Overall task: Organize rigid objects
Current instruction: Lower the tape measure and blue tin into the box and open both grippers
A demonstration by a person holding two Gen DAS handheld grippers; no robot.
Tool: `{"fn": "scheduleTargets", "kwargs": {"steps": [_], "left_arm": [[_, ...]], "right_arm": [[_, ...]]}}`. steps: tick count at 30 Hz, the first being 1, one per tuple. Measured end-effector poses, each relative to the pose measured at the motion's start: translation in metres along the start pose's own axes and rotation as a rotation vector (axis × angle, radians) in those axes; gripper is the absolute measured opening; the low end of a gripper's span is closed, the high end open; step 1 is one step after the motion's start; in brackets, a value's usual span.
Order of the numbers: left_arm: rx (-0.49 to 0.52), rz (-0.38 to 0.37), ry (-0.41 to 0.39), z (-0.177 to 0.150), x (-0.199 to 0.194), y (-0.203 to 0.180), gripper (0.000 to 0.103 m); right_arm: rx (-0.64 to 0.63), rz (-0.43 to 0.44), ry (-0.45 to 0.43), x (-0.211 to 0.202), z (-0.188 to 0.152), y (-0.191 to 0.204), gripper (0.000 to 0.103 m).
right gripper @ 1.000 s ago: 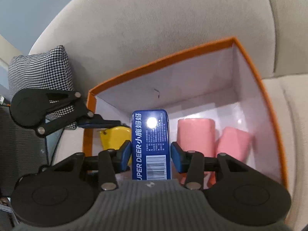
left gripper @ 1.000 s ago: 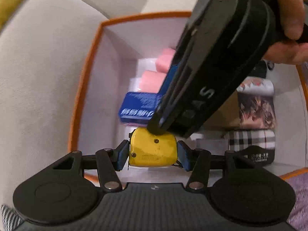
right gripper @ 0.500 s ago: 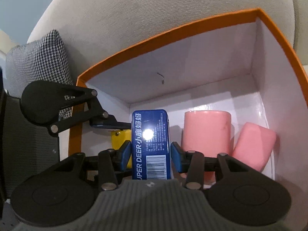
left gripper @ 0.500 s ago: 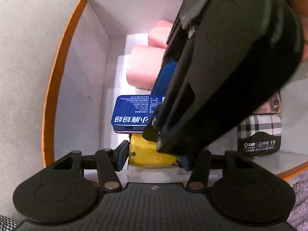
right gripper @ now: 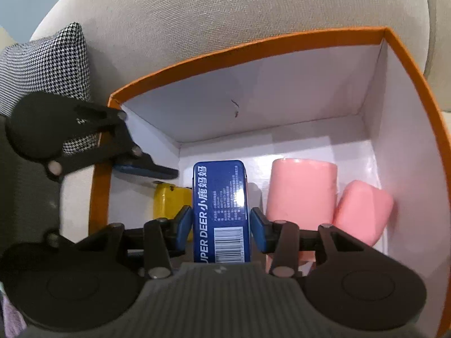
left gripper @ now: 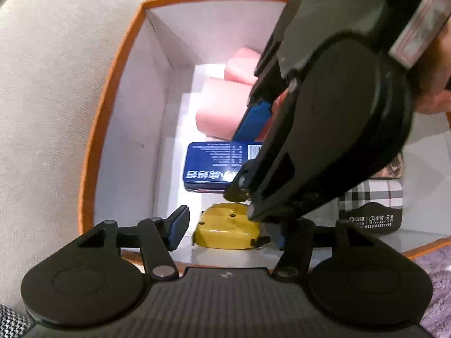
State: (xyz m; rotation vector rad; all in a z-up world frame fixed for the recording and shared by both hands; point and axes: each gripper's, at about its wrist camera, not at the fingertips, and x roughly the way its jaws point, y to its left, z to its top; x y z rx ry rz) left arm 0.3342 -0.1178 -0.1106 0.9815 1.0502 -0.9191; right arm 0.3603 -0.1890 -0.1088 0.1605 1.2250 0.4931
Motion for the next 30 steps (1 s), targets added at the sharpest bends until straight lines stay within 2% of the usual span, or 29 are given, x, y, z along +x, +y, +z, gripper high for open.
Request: {"fn": "scheduleTargets", "kwargs": {"steps": [2, 10, 12, 16, 19, 23, 30], "left_arm": [[-0.009, 0.007, -0.007, -0.002, -0.003, 0.0, 0.062], [0.039, 0.014, 0.049, 0.001, 0.01, -0.008, 0.032], [0.032, 0.026, 0.054, 0.002, 0.015, -0.01, 0.031], [-0.03, 0.03, 0.013, -0.002, 0.007, -0.003, 0.031], [-0.05, 0.065, -0.017, -0.006, -0.003, 0.002, 0.033], [-0.055, 0.08, -0.048, -0.01, -0.009, 0.009, 0.033], [-0.048, 0.098, -0.056, -0.011, -0.006, 0.01, 0.033]], "right_arm": [[-0.003, -0.002, -0.001, 0.0, -0.001, 0.0, 0.047], [-0.026, -0.024, -0.014, -0.002, -0.004, 0.0, 0.047], [-0.025, -0.024, -0.014, -0.003, -0.004, -0.001, 0.047], [-0.029, -0.03, -0.02, -0.003, -0.002, -0.001, 0.047], [-0.051, -0.047, -0.044, -0.002, 0.002, 0.003, 0.047], [-0.081, -0.064, -0.055, 0.004, 0.013, 0.005, 0.047], [-0.094, -0.092, -0.05, 0.006, 0.019, 0.007, 0.047]]}}
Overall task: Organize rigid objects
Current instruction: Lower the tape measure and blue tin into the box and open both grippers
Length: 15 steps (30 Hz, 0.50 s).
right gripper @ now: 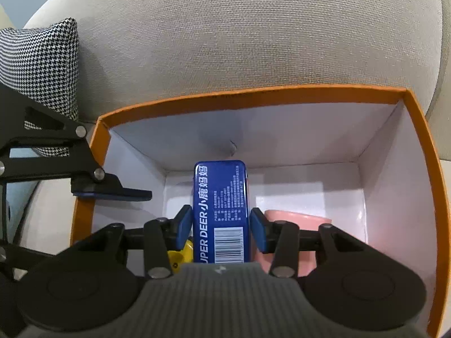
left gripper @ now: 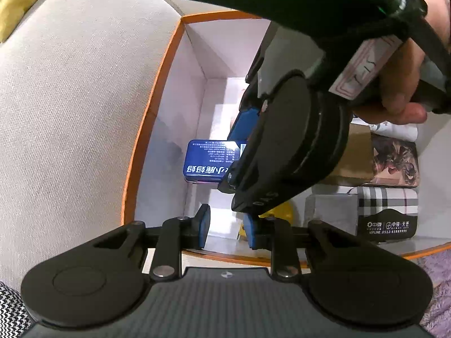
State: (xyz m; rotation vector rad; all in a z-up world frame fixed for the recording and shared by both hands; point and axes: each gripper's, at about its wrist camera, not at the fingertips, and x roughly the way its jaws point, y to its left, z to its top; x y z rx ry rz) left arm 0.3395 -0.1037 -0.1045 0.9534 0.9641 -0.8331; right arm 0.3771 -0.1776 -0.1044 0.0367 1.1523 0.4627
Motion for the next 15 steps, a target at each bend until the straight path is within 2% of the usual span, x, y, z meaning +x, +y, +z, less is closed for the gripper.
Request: {"fn": "scheduleTargets", "kwargs": {"steps": [7, 9, 13, 15], "left_arm": [[-0.027, 0.014, -0.021, -0.005, -0.014, -0.004, 0.034], [-0.035, 0.025, -0.023, -0.007, -0.025, -0.005, 0.038], [-0.058, 0.011, -0.052, -0.013, -0.039, -0.006, 0.047], [-0.079, 0.02, -0.065, -0.015, -0.05, -0.007, 0.047]], "right_arm": [[0.023, 0.008, 0.012, -0.005, -0.002, -0.004, 0.048], [0.023, 0.006, 0.004, -0.007, 0.0, -0.004, 0.051], [0.021, 0.005, -0.008, -0.016, 0.0, -0.003, 0.063], [0.009, -0.005, -0.013, -0.023, 0.0, 0.001, 0.063]]}}
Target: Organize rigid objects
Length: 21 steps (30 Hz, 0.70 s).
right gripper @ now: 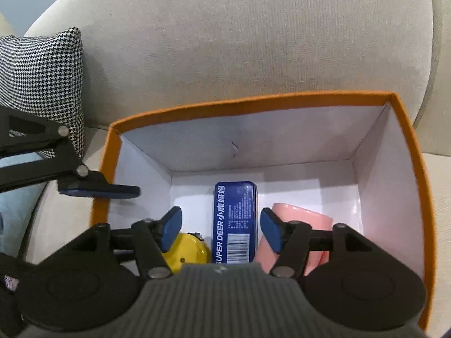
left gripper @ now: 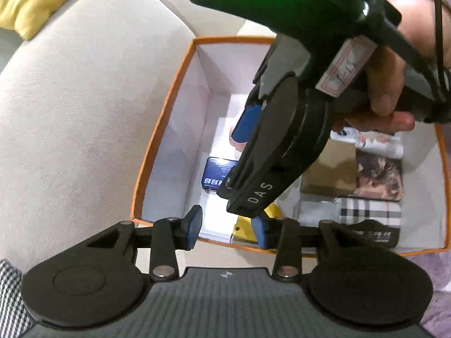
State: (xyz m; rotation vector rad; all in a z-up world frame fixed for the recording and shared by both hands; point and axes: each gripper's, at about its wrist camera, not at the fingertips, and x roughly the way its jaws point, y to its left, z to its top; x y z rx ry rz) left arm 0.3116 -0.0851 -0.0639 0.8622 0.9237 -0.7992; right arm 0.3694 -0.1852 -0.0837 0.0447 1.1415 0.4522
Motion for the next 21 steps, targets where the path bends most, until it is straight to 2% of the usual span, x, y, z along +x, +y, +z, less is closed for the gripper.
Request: {"fn": "scheduleTargets", "kwargs": {"steps": [5, 9, 12, 15, 18, 21], "left_arm": [[-0.059, 0.018, -0.075, -0.007, -0.038, -0.008, 0.048], [-0.167, 0.056, -0.174, -0.015, -0.078, -0.018, 0.057], [-0.321, 0.13, -0.248, -0.029, -0.108, -0.027, 0.059], [-0.49, 0.22, -0.262, -0.044, -0.129, -0.04, 0.066], [-0.582, 0.296, -0.342, -0.062, -0.152, -0.064, 0.081], [-0.633, 0.424, -0.362, -0.072, -0.173, -0.09, 0.09]], "right_arm": [[-0.026, -0.01, -0.042, -0.035, -0.003, 0.012, 0.063], [-0.052, -0.033, -0.098, -0.076, -0.014, 0.017, 0.065], [-0.065, -0.047, -0.176, -0.118, -0.033, 0.015, 0.072], [-0.097, -0.089, -0.245, -0.152, -0.058, 0.018, 0.077], [-0.135, -0.129, -0.295, -0.174, -0.087, 0.029, 0.077], [-0.13, -0.146, -0.365, -0.195, -0.117, 0.038, 0.078]]}}
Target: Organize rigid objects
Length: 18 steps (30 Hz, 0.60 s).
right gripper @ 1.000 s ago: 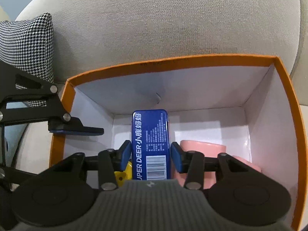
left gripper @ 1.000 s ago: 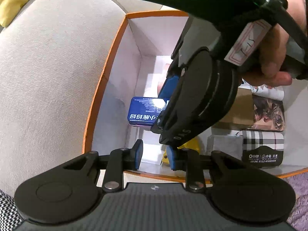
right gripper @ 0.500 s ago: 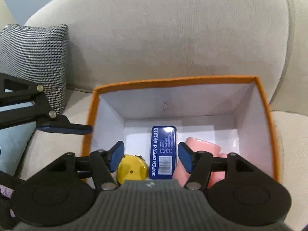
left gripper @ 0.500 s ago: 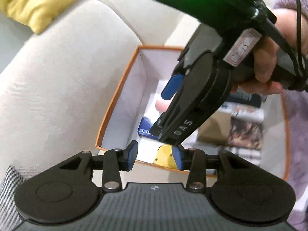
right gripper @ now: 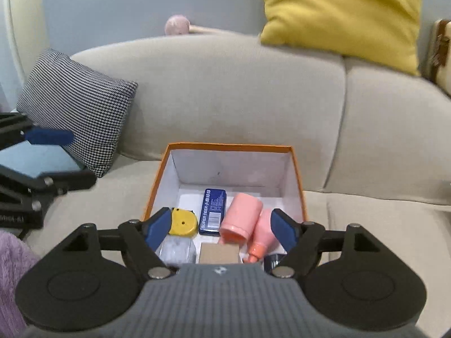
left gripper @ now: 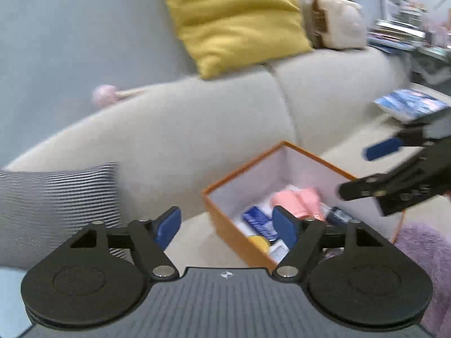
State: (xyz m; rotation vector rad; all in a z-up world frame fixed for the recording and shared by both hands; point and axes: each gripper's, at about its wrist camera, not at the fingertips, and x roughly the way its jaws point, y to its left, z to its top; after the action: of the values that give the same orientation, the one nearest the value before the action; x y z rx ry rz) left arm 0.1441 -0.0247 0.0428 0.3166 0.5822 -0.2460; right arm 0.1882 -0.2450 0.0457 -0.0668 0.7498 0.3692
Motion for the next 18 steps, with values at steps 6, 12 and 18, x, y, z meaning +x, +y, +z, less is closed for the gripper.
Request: {"fn": "scheduleTargets", "kwargs": {"steps": [6, 12, 18], "left_arm": [[-0.242, 0.119, -0.06, -0.023, -0.045, 0.0, 0.096], [-0.349, 0.157, -0.046, -0.054, -0.062, -0.011, 0.097], [-0.321, 0.224, 0.041, -0.079, -0.052, -0.027, 0.097]], "right_arm": [[0.04, -0.035, -0.102, -0.045, -0.041, 0.024, 0.081], [-0.001, -0.097, -0.111, -0.065, -0.07, 0.052, 0.081], [0.071, -0.122, -0.097, -0.069, -0.098, 0.055, 0.083]]}}
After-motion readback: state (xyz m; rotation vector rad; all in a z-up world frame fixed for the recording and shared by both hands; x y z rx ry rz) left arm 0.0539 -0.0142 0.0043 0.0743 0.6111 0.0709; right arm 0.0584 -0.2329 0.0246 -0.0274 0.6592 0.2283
